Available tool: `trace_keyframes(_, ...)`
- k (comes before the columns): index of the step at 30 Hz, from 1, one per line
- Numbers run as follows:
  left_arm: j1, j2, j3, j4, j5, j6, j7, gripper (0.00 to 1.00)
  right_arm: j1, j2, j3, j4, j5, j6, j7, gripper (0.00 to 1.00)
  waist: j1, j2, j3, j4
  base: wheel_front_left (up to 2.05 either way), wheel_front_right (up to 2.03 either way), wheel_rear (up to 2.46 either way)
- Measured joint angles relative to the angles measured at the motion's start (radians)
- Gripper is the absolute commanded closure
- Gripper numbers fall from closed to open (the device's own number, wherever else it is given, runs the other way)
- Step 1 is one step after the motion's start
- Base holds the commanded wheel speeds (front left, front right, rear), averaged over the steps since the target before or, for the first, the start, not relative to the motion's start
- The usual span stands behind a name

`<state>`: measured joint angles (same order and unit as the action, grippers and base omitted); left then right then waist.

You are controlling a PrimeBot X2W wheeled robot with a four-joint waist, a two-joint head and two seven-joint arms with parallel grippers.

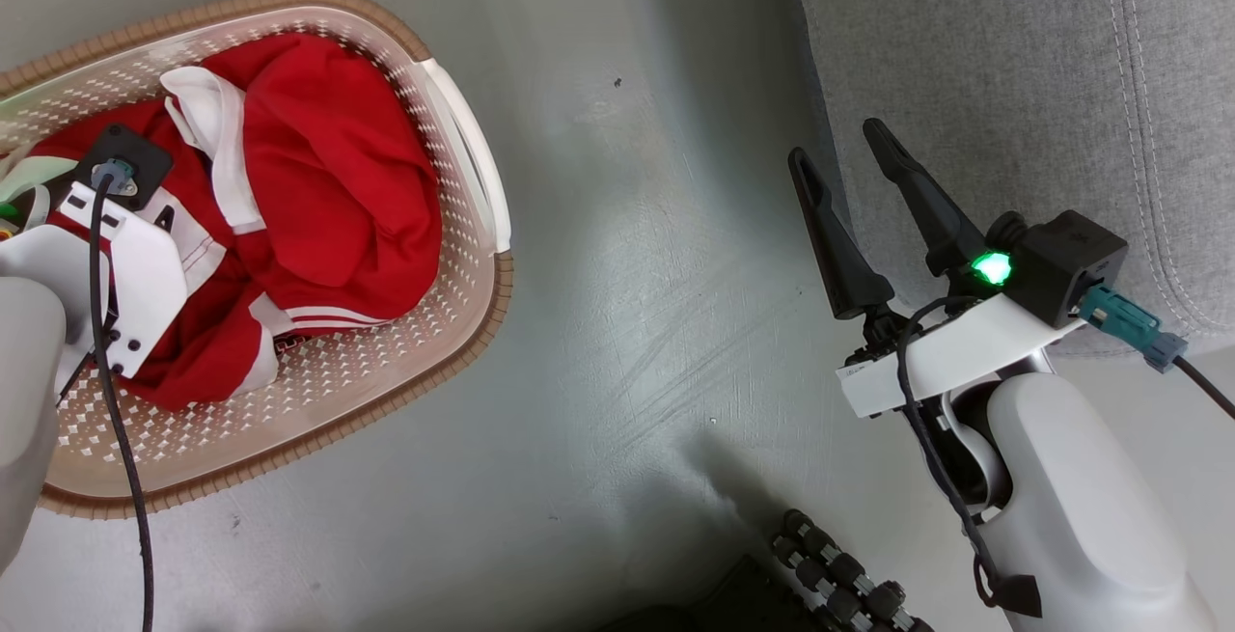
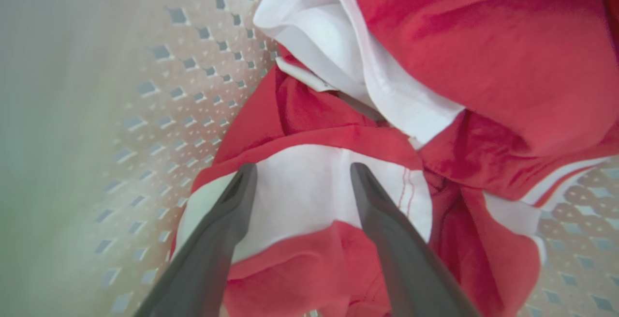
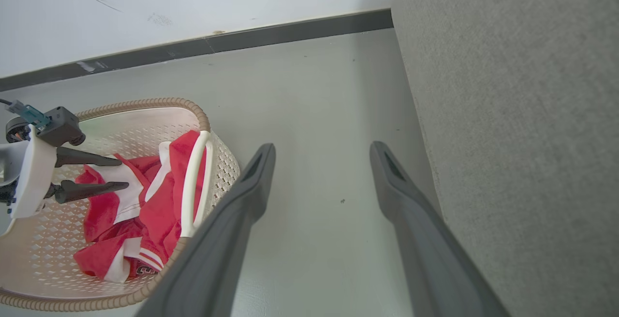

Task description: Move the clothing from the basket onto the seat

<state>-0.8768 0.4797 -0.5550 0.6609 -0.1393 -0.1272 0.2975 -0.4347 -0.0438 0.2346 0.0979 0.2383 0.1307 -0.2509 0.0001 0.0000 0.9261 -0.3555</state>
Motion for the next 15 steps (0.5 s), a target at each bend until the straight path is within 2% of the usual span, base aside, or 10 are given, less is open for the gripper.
trace_keyframes(15,-0.014,0.010,-0.031,0.007,-0.009,0.000,-0.001,0.00,0.000,0.001,0.000,-0.009,0.025,0.000,0.000,0.00,0.0000,0.0000,0.027,-0.015,0.00,0.00,0.00)
